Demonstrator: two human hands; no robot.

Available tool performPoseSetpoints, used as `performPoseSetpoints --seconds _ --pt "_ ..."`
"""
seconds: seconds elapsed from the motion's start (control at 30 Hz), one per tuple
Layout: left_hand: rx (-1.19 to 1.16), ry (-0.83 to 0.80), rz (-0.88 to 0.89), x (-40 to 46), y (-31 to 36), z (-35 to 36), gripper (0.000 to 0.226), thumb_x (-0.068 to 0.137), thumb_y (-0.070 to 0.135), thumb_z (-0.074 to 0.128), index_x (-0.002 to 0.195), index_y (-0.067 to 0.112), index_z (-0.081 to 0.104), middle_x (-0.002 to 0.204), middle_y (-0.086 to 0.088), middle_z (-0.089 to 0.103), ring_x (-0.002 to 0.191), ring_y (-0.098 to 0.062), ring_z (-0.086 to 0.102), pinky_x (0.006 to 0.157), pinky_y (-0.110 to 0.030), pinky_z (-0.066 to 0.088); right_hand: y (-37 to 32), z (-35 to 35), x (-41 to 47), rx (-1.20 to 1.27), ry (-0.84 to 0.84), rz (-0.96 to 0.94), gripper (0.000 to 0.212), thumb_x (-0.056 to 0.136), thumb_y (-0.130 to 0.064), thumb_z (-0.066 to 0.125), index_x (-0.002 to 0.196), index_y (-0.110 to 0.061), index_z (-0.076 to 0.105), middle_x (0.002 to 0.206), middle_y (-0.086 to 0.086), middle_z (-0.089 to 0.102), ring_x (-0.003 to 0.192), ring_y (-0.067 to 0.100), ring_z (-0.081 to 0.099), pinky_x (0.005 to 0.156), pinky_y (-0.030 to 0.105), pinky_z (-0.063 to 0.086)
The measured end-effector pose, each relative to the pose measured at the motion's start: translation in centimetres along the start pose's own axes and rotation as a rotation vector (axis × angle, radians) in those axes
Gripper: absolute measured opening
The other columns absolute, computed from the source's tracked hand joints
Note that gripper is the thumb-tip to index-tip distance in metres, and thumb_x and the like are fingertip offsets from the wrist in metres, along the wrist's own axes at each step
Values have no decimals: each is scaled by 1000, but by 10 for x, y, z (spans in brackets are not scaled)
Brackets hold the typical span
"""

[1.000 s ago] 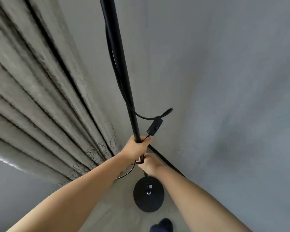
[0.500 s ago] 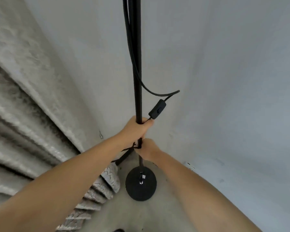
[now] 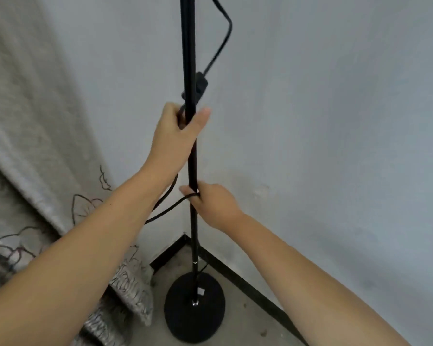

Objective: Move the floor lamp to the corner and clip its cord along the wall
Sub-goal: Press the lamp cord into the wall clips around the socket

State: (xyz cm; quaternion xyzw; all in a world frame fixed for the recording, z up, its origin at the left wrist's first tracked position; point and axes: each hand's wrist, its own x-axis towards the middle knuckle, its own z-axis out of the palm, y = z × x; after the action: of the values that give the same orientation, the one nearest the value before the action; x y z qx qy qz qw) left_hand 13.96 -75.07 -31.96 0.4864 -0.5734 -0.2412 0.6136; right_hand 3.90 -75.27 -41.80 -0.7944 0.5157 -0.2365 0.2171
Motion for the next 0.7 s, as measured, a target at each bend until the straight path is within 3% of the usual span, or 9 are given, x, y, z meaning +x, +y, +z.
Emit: performPoseSetpoints --seconds 0.1,0.17,0.23,0.3,0.4,0.47,0.57,0.63,0.7 --pt "-186 397 220 -36 -29 7 23 92 31 52 76 25 36 70 8 36 57 -3 36 56 -17 37 46 39 -23 58 209 -125 40 98 -42 31 113 -15 56 78 3 67 77 23 62 62 32 43" --pt "-290 447 396 -65 -46 12 18 95 26 44 79 25 36 67 4 35 58 -11 34 54 -24 35 77 61 -39 182 252 -104 36 100 -34 29 107 -13 58 85 7 69 79 21 63 69 31 49" --pt "-352 276 472 -95 -61 22 16 97 22 38 82 25 39 60 8 38 50 -8 32 49 -21 32 104 73 -52 360 232 46 29 100 -25 31 92 -16 58 67 4 62 57 10 58 57 19 48" --pt "-337 47 412 -123 -79 33 19 99 20 35 84 26 44 55 13 40 47 -4 33 47 -16 32 127 73 -66 407 140 240 29 95 -12 32 83 -18 57 57 3 56 38 5 49 41 15 42" --pt "-206 -157 233 -148 -116 52 24 100 20 34 85 27 51 62 8 47 55 -7 44 54 -19 39 165 58 -93 254 -245 471 24 93 -9 36 86 -14 58 62 4 61 42 11 53 38 18 39" --pt "-126 -206 133 -146 -137 66 26 100 22 34 83 26 55 68 4 50 61 -8 49 58 -25 43 187 42 -109 133 -523 549 16 90 -16 49 102 -14 59 76 1 67 55 13 64 47 19 47" --pt "-5 -292 87 -133 -156 87 30 99 29 36 81 19 57 61 -2 45 55 -19 45 53 -38 41 199 19 -119 22 -779 580 46 80 -29 66 124 -28 51 93 -9 66 83 5 67 72 22 50" --pt "6 -315 -5 -124 -167 100 37 99 35 34 77 15 56 56 -2 41 49 -18 41 48 -35 37 192 11 -114 169 -800 508 48 77 -32 69 122 -28 53 98 -8 66 96 6 63 83 22 49" --pt "-52 -336 -152 -117 -174 110 44 99 40 33 74 10 54 50 -1 42 41 -14 40 42 -29 38 182 9 -107 347 -683 433 32 79 -34 68 108 -23 59 88 -6 69 89 9 66 85 23 52"
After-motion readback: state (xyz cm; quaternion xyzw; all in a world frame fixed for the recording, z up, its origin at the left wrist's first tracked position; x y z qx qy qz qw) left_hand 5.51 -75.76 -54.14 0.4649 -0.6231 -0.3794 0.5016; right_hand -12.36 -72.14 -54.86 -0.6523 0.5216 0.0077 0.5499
